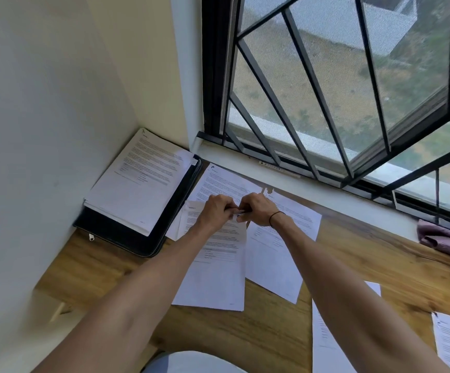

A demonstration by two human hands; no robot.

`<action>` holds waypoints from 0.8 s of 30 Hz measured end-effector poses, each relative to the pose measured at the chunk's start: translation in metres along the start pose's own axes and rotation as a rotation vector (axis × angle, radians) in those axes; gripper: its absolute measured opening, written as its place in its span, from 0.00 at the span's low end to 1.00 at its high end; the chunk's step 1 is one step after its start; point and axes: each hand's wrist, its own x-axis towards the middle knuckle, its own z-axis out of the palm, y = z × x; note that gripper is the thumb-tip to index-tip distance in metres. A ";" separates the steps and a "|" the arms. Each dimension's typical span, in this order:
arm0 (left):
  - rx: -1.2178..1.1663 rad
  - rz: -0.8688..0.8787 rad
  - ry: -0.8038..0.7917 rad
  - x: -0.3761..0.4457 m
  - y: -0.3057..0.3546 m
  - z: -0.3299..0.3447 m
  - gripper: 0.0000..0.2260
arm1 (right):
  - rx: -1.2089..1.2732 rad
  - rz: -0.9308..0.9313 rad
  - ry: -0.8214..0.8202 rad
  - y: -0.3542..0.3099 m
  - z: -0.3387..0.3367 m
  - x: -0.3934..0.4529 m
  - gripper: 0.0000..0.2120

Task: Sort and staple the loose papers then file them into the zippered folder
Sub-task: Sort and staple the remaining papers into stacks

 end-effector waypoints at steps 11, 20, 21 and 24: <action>0.019 -0.092 -0.031 -0.001 -0.008 0.000 0.03 | 0.051 0.030 0.005 0.005 0.006 0.000 0.12; 0.006 -0.163 0.041 -0.001 -0.012 -0.001 0.12 | 0.444 0.111 0.219 0.017 0.006 -0.010 0.15; 0.003 -0.168 0.043 -0.003 -0.014 -0.002 0.13 | 0.456 0.117 0.218 0.015 0.008 -0.010 0.16; 0.017 -0.179 0.069 -0.011 -0.024 -0.010 0.13 | 0.490 0.181 0.215 0.010 0.015 -0.008 0.21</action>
